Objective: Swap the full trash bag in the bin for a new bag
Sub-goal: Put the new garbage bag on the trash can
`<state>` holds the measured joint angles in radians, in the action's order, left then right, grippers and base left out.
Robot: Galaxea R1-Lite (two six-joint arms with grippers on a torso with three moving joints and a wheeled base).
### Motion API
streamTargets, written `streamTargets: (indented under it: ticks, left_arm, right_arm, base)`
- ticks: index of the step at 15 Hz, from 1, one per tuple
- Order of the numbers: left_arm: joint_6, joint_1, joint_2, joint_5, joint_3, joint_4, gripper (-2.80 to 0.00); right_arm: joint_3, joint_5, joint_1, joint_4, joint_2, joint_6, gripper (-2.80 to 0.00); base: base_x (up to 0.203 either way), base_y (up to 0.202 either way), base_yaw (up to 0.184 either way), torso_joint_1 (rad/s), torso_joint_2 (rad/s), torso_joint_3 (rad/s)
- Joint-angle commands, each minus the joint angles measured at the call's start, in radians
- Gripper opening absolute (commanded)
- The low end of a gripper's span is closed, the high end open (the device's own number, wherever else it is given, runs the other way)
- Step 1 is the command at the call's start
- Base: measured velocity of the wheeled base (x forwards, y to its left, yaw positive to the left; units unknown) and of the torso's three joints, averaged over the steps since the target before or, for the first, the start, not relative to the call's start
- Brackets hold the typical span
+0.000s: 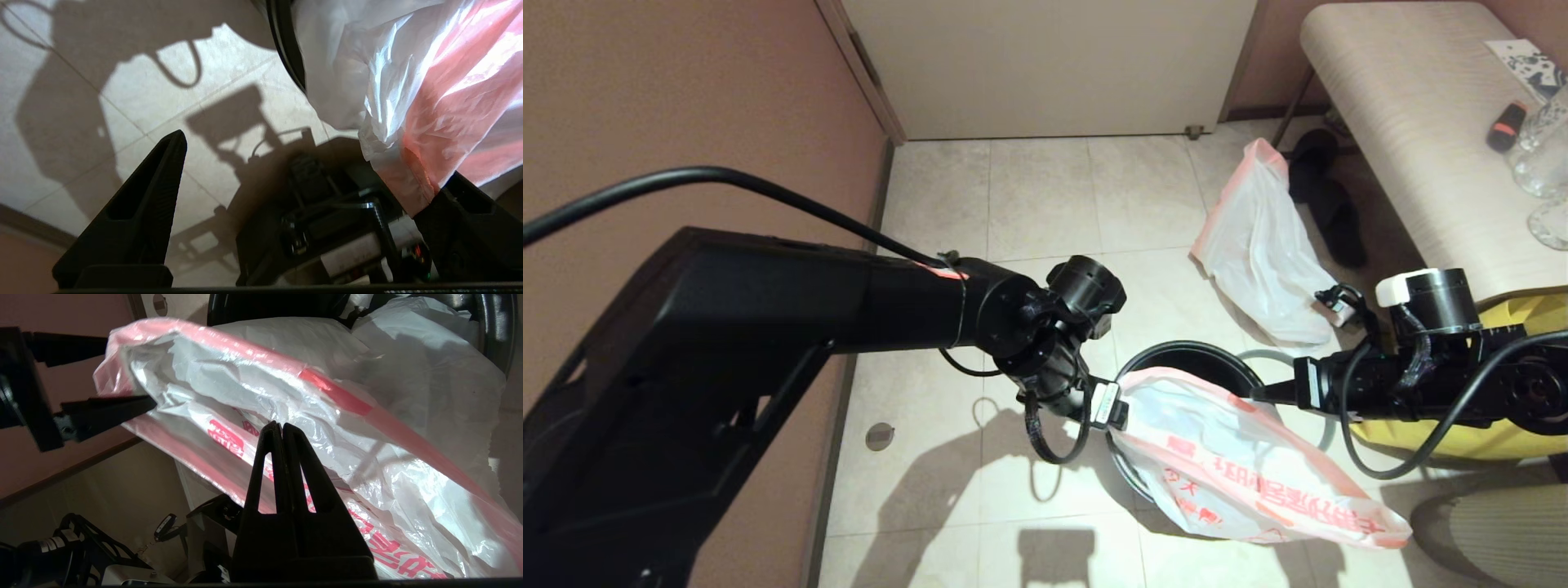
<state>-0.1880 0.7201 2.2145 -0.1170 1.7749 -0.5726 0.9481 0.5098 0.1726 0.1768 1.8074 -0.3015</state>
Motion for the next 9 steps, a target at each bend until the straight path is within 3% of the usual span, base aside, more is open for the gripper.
streamTargets:
  ticks: [1,2,9]
  left_arm:
    - [-0.003,-0.01,0.056,-0.001,0.003,0.04,0.0]
    - [-0.007,-0.015,0.066,0.001,0.003,0.063,-2.8]
    - [-0.031,-0.051,0.027,0.004,-0.046,0.085,-2.8]
  right_arm:
    - [0.0,0.003,-0.001,0.001,0.003,-0.001,-2.8]
    - [0.0,0.003,-0.001,0.001,0.004,-0.001,-2.8]
    - [0.001,-0.025,-0.005,0.001,0.004,0.014,-2.8]
  base:
    - [0.0,0.0,0.0,0.0,0.0,0.0]
    - [0.0,0.0,0.0,0.0,0.0,0.0]
    - [0.0,0.0,0.0,0.0,0.0,0.0]
